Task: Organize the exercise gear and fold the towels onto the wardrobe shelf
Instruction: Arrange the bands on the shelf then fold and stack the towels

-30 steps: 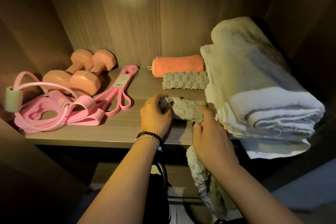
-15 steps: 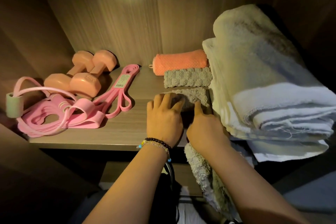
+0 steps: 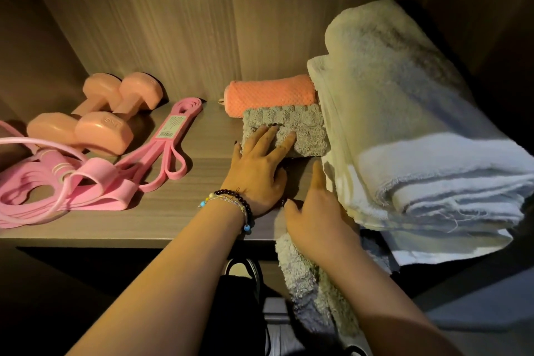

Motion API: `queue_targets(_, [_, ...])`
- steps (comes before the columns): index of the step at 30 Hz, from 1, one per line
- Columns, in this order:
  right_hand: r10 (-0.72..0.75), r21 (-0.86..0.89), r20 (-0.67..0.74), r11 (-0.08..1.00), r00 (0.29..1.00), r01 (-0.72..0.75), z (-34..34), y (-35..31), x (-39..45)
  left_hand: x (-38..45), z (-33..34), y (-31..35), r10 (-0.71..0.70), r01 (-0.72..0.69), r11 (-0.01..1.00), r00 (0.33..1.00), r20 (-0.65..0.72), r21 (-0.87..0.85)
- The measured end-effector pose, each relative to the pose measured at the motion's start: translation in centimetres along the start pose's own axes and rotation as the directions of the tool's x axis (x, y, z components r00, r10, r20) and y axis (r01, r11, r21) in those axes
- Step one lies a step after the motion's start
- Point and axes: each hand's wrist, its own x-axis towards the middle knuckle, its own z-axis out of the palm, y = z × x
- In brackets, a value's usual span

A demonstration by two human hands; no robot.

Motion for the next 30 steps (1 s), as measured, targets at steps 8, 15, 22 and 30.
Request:
queue_targets(8, [0.012,0.017,-0.014,1.000,1.000,-0.012,0.2,0.2,-0.5,0.6,0.1,-0.6,0.044,-0.042,0.994,0.999,0.018,-0.097])
queue_targets(15, [-0.026,0.292,0.056,0.956,0.998,0.008,-1.2,0.3,-1.4,-0.7,-1.8,0.5,-0.173,-0.016,0.818,0.947,-0.272,-0.575])
queue_targets(22, [-0.004,0.598,-0.001,0.801,1.000,0.004,-2.1,-0.9,-4.7,-5.0,-5.4,4.7,-0.478,0.035,0.491,0.846,-0.236,-0.870])
queue_targets(30, [0.058,0.832,-0.061,0.555,0.996,0.019,-4.8,-4.0,-11.0,-15.0,-10.7,10.8,-0.596,0.085,0.104,0.803,0.007,-0.991])
